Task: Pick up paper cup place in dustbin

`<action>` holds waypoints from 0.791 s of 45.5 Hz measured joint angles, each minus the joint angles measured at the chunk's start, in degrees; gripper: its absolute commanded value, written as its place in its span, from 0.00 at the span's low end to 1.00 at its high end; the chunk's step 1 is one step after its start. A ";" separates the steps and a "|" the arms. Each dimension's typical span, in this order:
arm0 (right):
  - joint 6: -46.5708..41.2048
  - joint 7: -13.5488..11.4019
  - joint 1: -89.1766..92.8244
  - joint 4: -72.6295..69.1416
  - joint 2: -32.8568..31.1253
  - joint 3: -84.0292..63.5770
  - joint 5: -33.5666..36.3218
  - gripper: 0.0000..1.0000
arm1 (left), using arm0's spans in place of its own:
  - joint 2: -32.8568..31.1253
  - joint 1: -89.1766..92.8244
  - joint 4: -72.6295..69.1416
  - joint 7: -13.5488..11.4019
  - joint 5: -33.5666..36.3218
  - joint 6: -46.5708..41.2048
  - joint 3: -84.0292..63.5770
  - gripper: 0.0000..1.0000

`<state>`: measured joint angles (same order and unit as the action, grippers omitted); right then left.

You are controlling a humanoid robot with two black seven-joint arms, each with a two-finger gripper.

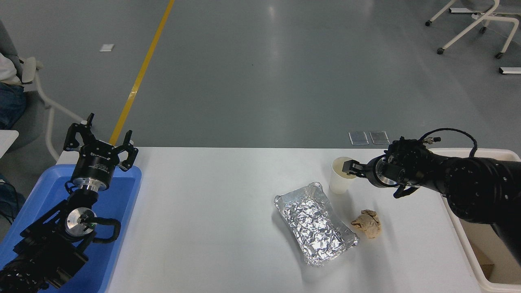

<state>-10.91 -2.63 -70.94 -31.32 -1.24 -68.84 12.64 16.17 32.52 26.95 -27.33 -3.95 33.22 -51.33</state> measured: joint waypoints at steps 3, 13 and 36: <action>0.21 0.07 0.19 0.02 0.16 0.33 -0.08 0.00 | 0.00 0.00 0.00 0.00 0.00 0.00 0.00 0.99; 0.53 0.23 0.05 0.13 0.77 0.87 -0.13 0.00 | 0.00 0.00 0.00 0.00 0.00 0.00 0.00 0.99; -0.65 0.41 -11.88 -7.12 -4.39 1.15 -0.03 0.00 | 0.00 -0.01 -0.01 0.00 0.00 0.00 0.02 0.99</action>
<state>-11.56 -2.22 -82.82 -38.44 -5.63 -67.69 12.62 16.17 32.51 26.94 -27.33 -3.95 33.22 -51.31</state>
